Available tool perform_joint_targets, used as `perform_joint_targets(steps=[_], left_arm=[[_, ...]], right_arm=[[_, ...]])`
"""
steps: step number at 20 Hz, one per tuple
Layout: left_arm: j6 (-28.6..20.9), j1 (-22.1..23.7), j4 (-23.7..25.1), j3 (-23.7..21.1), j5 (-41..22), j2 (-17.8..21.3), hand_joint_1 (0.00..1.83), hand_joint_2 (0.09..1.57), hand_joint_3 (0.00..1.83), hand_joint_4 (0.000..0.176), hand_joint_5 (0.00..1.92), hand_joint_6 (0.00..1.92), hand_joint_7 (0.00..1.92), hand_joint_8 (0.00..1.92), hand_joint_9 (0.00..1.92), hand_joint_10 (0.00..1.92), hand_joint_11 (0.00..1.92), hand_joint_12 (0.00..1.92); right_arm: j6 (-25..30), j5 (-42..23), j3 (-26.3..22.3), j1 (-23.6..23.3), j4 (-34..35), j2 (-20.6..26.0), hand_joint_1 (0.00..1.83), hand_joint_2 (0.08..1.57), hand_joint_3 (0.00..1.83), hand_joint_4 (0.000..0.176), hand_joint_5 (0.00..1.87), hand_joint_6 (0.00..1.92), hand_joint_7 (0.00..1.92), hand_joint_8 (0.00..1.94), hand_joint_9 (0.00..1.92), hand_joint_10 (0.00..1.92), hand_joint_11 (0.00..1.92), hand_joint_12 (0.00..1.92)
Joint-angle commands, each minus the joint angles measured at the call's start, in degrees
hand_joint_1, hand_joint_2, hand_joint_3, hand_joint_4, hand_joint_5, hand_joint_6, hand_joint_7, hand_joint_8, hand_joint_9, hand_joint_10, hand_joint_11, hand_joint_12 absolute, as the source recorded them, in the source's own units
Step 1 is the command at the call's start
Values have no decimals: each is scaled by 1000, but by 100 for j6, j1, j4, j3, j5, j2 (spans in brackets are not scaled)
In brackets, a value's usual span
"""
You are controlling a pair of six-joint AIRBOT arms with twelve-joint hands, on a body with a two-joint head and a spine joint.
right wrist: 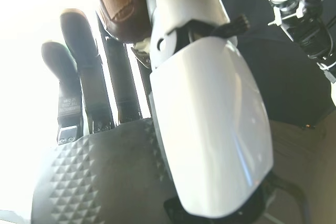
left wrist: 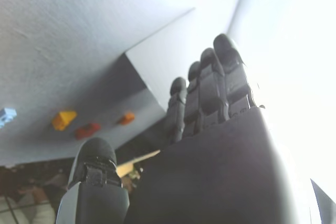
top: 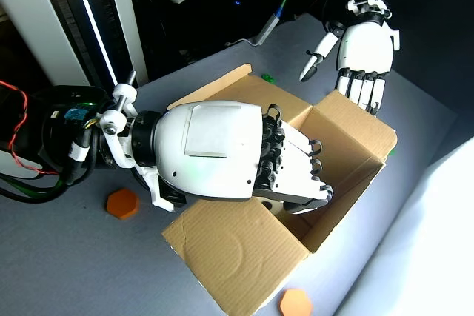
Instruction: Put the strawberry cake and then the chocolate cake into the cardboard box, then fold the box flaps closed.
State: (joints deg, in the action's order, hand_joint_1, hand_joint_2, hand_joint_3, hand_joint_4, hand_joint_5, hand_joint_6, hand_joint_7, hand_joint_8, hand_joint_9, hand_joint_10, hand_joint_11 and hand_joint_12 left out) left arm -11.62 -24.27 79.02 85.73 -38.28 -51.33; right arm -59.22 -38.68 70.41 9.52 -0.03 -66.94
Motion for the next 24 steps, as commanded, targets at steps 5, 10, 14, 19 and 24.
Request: perform_joint_targets(steps=[5,10,14,19,24], left_arm=[[40,74,-465,23,-102,10,0,1200,0,51,72,2,93,0,135,2,0,576],[40,137,-567,75,-103,14,0,1201,0,51,83,5,96,2,138,2,0,570],[38,182,-610,77,-127,42,0,1202,0,53,84,4,108,5,142,3,0,564],[-30,271,-608,34,-199,112,0,1204,1,51,85,2,101,1,117,0,0,499],[-198,979,254,87,-304,141,0,1198,0,53,80,1,108,3,118,2,0,521]], right_arm=[[-26,-746,27,-13,18,85,768,1071,0,0,190,25,342,5,237,391,0,1361],[17,-562,-26,-103,155,291,742,1016,0,4,47,2,127,0,139,63,0,688],[23,-97,-99,-217,734,714,726,1021,3,3,10,0,72,0,100,15,0,353],[-1110,372,-401,-356,1826,1576,251,1086,13,0,2,0,44,0,53,0,0,244],[-2884,584,-551,95,3647,1958,20,1157,7,0,42,5,85,2,68,5,0,221]])
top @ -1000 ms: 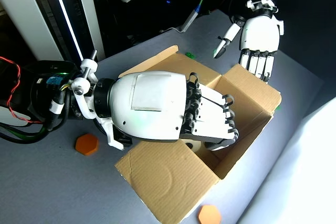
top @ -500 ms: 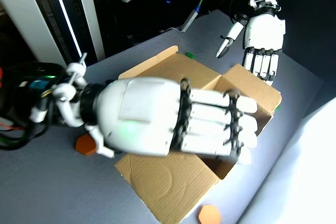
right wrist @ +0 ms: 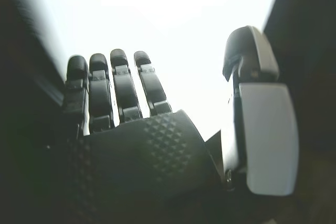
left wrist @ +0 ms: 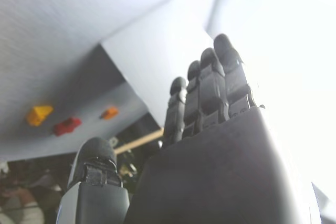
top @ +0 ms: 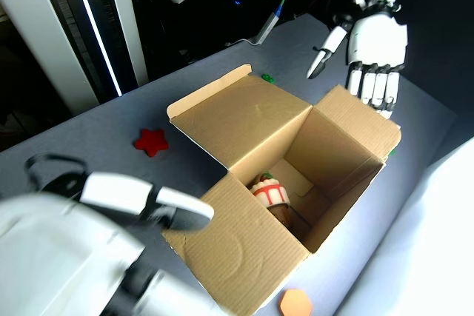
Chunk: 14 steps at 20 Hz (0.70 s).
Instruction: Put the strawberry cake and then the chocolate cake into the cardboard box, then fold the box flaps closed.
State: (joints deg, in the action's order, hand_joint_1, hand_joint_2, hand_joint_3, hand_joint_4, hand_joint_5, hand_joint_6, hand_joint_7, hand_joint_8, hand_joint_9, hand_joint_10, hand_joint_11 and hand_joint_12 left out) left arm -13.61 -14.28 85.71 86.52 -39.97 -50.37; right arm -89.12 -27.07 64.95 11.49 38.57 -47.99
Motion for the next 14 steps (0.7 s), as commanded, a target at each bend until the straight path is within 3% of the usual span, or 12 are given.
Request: perform_joint_targets(steps=[1,4,6,10,14], left_arm=[[-68,150,-246,37,-194,20,0,1204,2,57,79,1,107,3,118,3,0,512],[-279,720,424,88,-332,-112,0,1210,3,54,87,4,122,7,117,2,0,509],[-389,994,734,88,-380,-168,0,1200,0,55,92,5,124,7,121,3,0,510],[-486,1249,1039,89,-432,-308,0,1200,0,55,96,5,130,6,116,2,0,494],[-525,1255,1337,97,-467,-537,0,1205,2,53,95,3,129,4,115,2,0,494]], right_arm=[[-235,-547,-28,1,51,52,31,1168,6,0,45,3,84,0,60,2,0,158],[-1805,-574,-40,216,1589,-111,38,1181,4,0,43,1,107,1,80,6,0,273],[-2568,-605,-41,282,2296,-236,49,1181,1,0,54,3,111,1,80,4,0,284],[-3769,-358,-125,409,3027,-361,63,1184,1,0,80,5,129,1,98,6,0,443],[-4456,279,-400,522,3153,-329,0,1212,5,0,100,7,151,5,98,5,0,304]])
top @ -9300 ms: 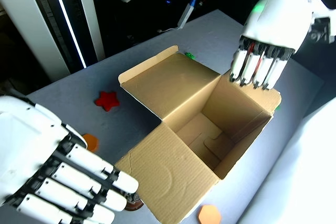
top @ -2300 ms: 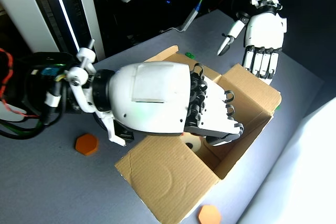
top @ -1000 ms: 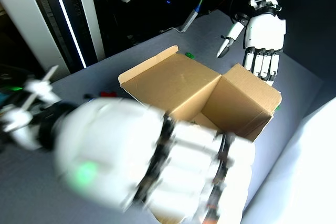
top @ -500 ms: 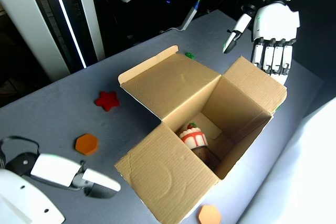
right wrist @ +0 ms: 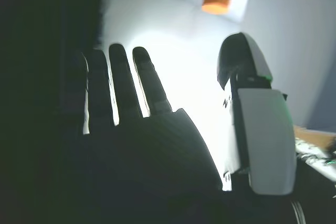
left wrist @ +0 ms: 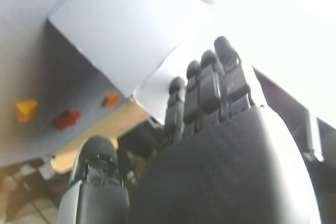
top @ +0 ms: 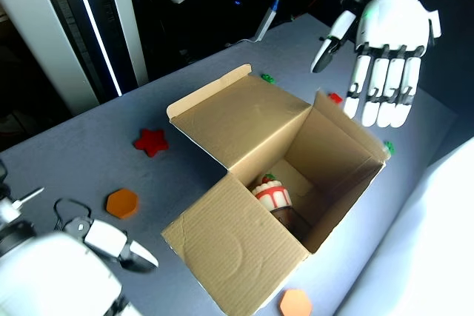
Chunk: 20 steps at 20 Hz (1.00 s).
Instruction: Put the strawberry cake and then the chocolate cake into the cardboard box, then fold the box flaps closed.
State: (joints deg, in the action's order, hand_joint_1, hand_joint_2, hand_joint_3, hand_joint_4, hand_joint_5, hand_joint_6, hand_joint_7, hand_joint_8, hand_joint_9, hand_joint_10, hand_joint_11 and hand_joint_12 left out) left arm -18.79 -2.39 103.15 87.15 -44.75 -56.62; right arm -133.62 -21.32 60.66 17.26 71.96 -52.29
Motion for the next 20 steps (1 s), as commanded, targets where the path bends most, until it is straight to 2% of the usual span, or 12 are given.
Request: perform_joint_targets(steps=[1,4,5,7,10,11,13,15,17,20], left_arm=[[-8,65,-322,47,2,-1,0,1205,1,52,84,1,124,1,114,1,0,513],[-8,27,-150,124,-22,-261,0,1203,0,44,85,2,128,2,130,4,0,569],[-8,-10,-114,159,-22,-331,0,1200,0,44,84,1,130,2,143,9,0,576],[-7,-106,-42,228,-22,-434,0,1198,0,34,76,1,122,0,147,7,0,594],[37,-288,39,285,-32,-477,0,1191,0,34,57,1,116,2,153,4,0,654],[76,-355,40,326,-55,-511,0,1187,0,32,47,2,109,2,141,3,0,622],[83,-457,41,356,-70,-520,0,1186,0,33,45,5,95,2,116,0,0,574],[83,-479,51,379,-78,-518,0,1192,1,29,54,5,108,4,119,1,0,550],[80,-409,51,391,-84,-514,0,1192,0,31,48,2,109,1,132,3,0,500],[-10,-177,91,412,-84,-477,0,1208,3,29,81,3,140,3,160,3,0,579]], right_arm=[[-58,-71,0,-4,-187,102,0,1219,5,0,109,8,156,4,111,9,0,411],[-71,369,-66,65,-188,84,0,1239,3,0,111,4,137,1,104,4,0,481],[-69,389,-90,64,-189,60,0,1245,3,0,130,8,153,3,123,9,0,578],[-66,307,-128,10,-189,51,0,1238,0,0,129,6,163,6,132,13,0,606],[5,288,-237,-344,-191,140,0,1248,1,0,143,2,173,5,110,1,0,324],[-5,288,-383,-513,-197,271,0,1249,1,0,130,0,166,3,106,0,0,301],[-1,289,-596,-756,-337,412,0,1256,2,0,144,5,173,3,116,4,0,342],[243,230,-907,-1038,-788,587,0,1270,5,0,141,2,169,0,109,2,0,302],[250,226,-1102,-1251,-808,668,0,1280,5,0,140,0,178,1,121,6,0,334],[256,223,-1246,-1501,-814,697,0,1297,4,0,139,2,158,3,142,10,0,405]])
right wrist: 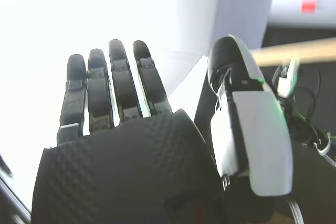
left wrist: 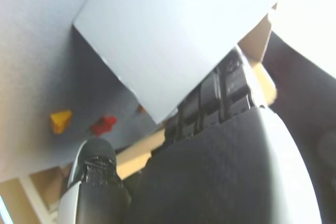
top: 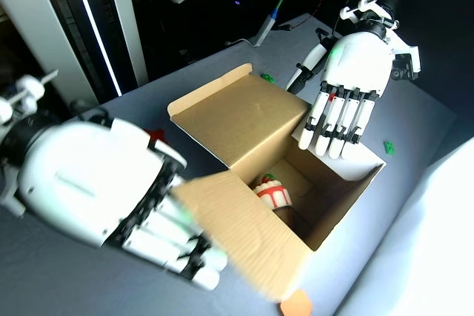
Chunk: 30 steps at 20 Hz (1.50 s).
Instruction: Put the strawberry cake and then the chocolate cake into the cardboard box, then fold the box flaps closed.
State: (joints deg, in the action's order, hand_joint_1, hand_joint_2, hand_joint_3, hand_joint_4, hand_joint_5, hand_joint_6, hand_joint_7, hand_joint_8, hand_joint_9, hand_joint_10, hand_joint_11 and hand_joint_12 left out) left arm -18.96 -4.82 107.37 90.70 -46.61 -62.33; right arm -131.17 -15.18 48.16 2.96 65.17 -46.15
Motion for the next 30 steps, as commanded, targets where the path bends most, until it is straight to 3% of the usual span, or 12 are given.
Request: perform_joint_targets(steps=[1,5,7,11,13,15,20,23,26,30], left_arm=[[-37,165,-292,72,101,102,0,1208,3,29,81,3,140,3,160,3,0,579],[-185,609,-82,210,101,172,0,1212,2,18,80,2,132,0,162,2,0,652],[-342,723,65,374,102,198,0,1213,1,28,88,2,121,0,166,1,0,665],[-457,711,327,471,102,457,0,1212,0,27,91,2,130,1,178,1,0,654],[-473,562,367,471,106,583,0,1209,0,28,84,3,118,2,168,2,0,651],[-496,385,441,393,107,744,0,1211,0,26,102,10,132,8,175,5,0,649],[-636,-197,509,-14,-110,1072,0,1196,0,26,81,0,112,0,169,0,0,635],[-668,-573,515,-432,-201,1240,0,1191,0,31,86,2,124,3,164,1,0,610],[-454,-1005,356,-825,-186,1349,0,1197,0,31,90,0,122,0,185,7,0,636],[-4,-1392,107,-1263,-44,1387,0,1214,3,37,139,10,157,7,221,10,0,728]], right_arm=[[27,-392,-12,-131,-134,82,0,1297,4,0,139,2,158,3,142,10,0,405],[147,-360,-32,-352,-134,76,0,1299,1,0,182,8,202,5,185,17,0,556],[250,-260,-38,-466,-134,38,0,1288,0,0,181,5,211,3,210,22,0,592],[179,-246,-40,-531,-138,-213,0,1302,2,0,185,1,219,1,199,9,0,652],[96,-335,-37,-441,-138,-364,0,1315,4,0,177,2,224,2,204,10,0,699],[14,-475,-9,-284,-140,-548,0,1304,0,0,180,3,223,1,196,5,0,626],[-7,-644,198,61,-158,-939,0,1301,0,0,197,5,253,2,249,19,0,904],[21,-662,228,119,-157,-1012,0,1283,0,0,203,5,251,2,248,14,0,953],[53,-747,228,48,-157,-995,0,1291,0,0,211,5,267,2,246,10,0,980],[190,-828,190,-384,-159,-766,0,1279,0,0,180,6,249,9,233,15,0,849]])
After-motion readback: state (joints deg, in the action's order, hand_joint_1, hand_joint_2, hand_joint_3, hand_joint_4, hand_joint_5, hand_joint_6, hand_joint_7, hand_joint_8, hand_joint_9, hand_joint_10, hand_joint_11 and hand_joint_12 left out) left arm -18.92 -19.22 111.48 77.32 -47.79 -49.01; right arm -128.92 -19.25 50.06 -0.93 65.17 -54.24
